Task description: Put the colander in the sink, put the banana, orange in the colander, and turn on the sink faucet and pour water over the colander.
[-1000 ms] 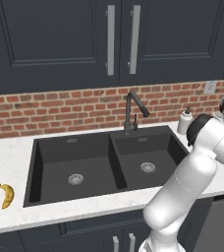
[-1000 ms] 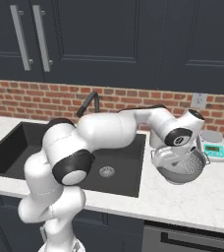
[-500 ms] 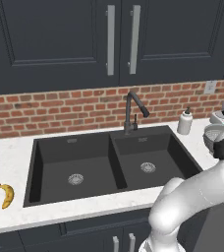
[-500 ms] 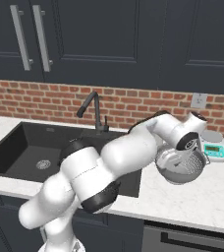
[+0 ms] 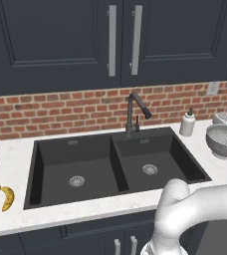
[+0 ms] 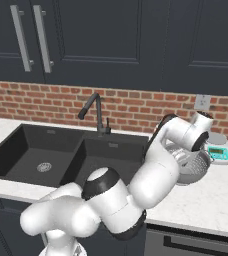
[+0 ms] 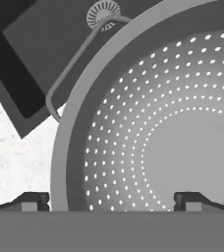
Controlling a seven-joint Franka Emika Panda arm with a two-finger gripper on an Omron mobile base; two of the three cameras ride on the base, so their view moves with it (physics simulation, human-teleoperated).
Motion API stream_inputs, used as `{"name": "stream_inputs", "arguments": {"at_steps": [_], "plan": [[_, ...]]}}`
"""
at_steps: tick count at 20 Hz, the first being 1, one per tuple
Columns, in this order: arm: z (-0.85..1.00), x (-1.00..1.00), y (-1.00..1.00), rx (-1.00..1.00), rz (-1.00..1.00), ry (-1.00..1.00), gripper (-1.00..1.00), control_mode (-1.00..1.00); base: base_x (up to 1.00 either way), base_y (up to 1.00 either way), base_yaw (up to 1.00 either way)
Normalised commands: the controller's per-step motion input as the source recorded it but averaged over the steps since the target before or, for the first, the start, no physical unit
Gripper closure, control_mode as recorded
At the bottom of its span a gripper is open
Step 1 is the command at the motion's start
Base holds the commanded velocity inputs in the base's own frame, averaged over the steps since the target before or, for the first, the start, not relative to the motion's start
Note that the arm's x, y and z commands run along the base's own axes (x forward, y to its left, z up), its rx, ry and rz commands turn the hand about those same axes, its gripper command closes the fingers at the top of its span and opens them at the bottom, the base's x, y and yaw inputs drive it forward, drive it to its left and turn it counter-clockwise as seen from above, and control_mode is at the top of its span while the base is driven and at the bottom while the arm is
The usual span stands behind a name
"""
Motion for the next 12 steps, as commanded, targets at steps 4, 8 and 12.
{"name": "stream_inputs", "arguments": {"at_steps": [4, 8, 12], "plan": [[-0.23, -0.52, 0.0, -0.1, 0.03, -0.2, -1.0, -1.0, 0.0, 0.0, 0.0], [-0.25, -0.77, 0.0, -0.08, 0.01, -0.28, -1.0, -1.0, 0.0, 0.0, 0.0], [-0.49, -0.32, 0.08, -0.13, 0.03, -0.27, -1.0, -1.0, 0.0, 0.0, 0.0]]}}
